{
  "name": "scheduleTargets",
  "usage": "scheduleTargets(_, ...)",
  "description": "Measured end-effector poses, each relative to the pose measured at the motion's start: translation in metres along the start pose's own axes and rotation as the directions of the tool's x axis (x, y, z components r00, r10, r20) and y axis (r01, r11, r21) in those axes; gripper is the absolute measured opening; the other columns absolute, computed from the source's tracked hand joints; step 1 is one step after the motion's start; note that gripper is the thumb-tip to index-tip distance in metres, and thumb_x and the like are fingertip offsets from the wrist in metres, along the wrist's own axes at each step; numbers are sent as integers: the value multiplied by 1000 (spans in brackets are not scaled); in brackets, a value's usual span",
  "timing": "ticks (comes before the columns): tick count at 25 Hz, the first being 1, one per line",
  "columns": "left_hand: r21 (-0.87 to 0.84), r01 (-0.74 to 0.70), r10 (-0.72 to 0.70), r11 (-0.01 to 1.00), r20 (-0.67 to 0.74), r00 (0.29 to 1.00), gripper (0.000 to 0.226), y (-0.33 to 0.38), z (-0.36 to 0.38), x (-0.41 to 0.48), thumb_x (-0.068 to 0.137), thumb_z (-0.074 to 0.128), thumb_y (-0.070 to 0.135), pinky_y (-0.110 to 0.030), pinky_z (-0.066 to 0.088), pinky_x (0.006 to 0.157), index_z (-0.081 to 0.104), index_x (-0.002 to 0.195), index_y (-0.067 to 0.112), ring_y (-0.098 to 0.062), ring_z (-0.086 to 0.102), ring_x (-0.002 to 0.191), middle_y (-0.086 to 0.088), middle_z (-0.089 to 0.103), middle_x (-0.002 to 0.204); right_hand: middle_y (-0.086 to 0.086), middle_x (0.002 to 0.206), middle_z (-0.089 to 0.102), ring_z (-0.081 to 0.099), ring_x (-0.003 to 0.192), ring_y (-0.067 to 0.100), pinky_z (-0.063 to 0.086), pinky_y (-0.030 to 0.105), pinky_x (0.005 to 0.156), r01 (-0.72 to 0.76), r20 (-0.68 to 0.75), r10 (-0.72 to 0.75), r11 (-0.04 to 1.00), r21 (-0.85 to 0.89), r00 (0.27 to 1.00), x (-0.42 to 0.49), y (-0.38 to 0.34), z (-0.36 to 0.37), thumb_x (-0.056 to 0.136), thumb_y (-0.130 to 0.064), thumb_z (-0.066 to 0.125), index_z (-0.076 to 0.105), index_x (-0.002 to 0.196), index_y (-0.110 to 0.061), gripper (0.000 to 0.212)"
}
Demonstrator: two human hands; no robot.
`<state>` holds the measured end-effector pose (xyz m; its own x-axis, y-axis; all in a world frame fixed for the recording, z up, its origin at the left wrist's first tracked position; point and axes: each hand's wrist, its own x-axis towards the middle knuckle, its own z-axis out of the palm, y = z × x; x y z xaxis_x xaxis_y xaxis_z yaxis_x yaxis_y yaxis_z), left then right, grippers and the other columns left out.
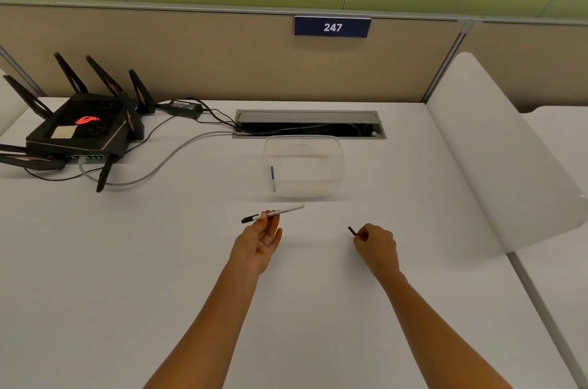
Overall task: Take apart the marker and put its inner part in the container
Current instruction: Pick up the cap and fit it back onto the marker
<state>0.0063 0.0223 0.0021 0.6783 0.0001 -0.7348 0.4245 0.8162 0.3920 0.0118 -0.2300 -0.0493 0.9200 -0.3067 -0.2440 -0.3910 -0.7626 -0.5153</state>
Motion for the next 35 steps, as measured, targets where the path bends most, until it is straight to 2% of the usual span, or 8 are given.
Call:
scheduleTargets(3,8,-3,3,1000,-6,1000,8,0,0,2,91,62,13,-36,47,95,64,85,8,-14,67,86,-2,75,71,1,81,71,63,68,15,49,24,58,51,-1,-51,987,152,999,-4,-20,-6,82,-14,63,68,82,-18,7)
scheduleTargets(6,13,-9,9,1000,-6,1000,8,1,2,4,91,62,13,-36,48,94,64,85,9,-14,68,86,-2,75,69,-8,76,70,67,73,6,52,19,66,174,-34,-172,935,309,984,-12,-44,-14,80,-16,68,71,81,-22,6)
scheduleTargets(10,15,-19,19,1000,-5,1000,9,0,6,6,92,62,14,-36,48,93,64,84,9,-14,68,85,-1,75,68,-17,71,69,64,70,-5,47,6,64,316,-94,-305,853,416,948,-22,-71,-28,80,-14,70,71,78,-26,12)
scheduleTargets(15,16,-25,25,1000,-11,1000,9,0,9,5,92,62,13,-36,49,91,64,85,8,-15,68,84,-3,75,68,-19,70,67,63,68,-5,48,8,63,413,-109,-406,814,409,907,-29,-89,-36,80,-10,71,74,81,-20,11)
scheduleTargets(25,62,-70,71,996,-17,997,7,3,6,0,92,62,12,-37,48,91,64,87,7,-16,69,83,-2,75,70,-16,73,68,64,73,2,52,14,66,460,-85,-461,816,351,883,-33,-91,-36,79,-9,70,74,84,-20,12)
scheduleTargets(31,121,-142,143,982,6,990,6,5,6,-3,92,61,10,-37,48,92,66,88,8,-17,68,89,-5,71,91,-17,79,66,63,77,0,49,10,67,487,-62,-492,824,290,868,-30,-89,-40,80,-11,71,75,88,-21,14)
scheduleTargets(35,165,-167,167,972,12,986,6,6,5,-3,91,63,11,-35,49,89,67,88,8,-16,69,89,0,76,79,-6,83,68,60,68,1,48,15,67,547,-75,-544,811,207,835,-31,-91,-42,82,-11,70,77,91,-19,14)
